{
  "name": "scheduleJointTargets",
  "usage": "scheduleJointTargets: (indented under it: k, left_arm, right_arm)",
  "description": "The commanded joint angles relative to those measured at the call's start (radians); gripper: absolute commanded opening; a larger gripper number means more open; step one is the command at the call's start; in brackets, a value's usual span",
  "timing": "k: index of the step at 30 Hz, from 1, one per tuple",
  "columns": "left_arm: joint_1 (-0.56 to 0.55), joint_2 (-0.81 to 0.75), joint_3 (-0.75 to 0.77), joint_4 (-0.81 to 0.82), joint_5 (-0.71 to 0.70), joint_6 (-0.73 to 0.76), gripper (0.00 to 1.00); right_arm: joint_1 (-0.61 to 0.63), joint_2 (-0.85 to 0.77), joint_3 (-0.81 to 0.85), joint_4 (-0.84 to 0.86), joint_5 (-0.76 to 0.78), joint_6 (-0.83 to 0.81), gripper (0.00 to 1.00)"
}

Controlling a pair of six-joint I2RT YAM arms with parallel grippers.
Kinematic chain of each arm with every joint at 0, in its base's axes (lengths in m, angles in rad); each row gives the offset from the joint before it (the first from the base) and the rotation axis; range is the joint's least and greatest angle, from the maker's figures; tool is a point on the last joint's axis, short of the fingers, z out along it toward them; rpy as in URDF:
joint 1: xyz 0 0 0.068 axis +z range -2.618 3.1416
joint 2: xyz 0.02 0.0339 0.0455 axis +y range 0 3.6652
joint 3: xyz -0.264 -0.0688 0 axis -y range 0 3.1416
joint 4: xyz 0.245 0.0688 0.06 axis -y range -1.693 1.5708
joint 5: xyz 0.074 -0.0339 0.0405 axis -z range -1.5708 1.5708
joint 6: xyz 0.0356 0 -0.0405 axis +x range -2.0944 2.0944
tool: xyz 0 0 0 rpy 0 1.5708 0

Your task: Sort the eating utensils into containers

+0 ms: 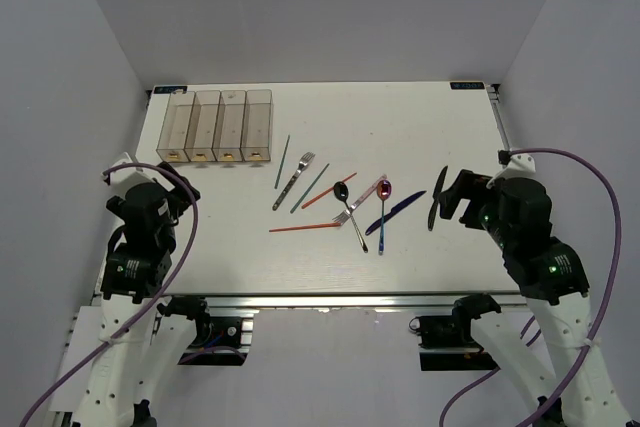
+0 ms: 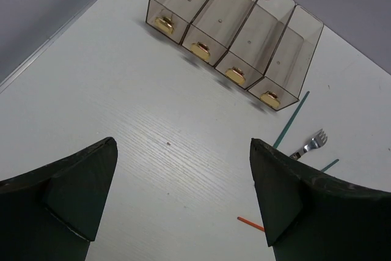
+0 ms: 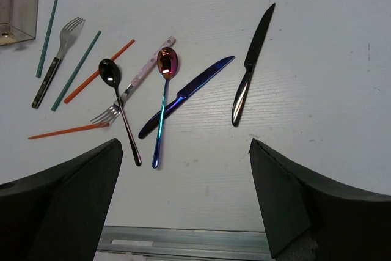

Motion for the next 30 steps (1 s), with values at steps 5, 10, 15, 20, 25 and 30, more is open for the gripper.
scheduleJointTargets:
  k: [5,10,15,20,25,30]
  left_arm:
    - [0.008,-0.017,-0.004,0.003,-0.017,-0.008,0.98]
    - [0.008,-0.042,-0.011,0.013,-0.015,-0.008,0.98]
    - [0.009,-0.040,-0.015,0.020,0.003,-0.005,0.98]
    - [0.008,-0.040,-0.015,0.023,0.011,-0.003,0.98]
    - [0.008,-0.035,-0.018,0.023,0.020,0.000,0.98]
    - [0.008,-0.032,-0.021,0.028,0.032,0.003,0.98]
  right_arm:
    - [-0.004,-0.001,-0.016,0.066,-0.161,0.002,0.89]
    - [-0.006,0.083,-0.055,0.126,-0.259,0.028,0.89]
    - [0.008,0.227,-0.102,0.218,-0.283,0.090,0.89]
    - [0.160,0.423,-0.070,0.215,-0.044,0.152,0.89]
    - [0.280,0.603,-0.078,0.243,0.058,0.227,0.77]
    - [0.379,0.710,-0.138,0.324,0.092,0.279,0.55]
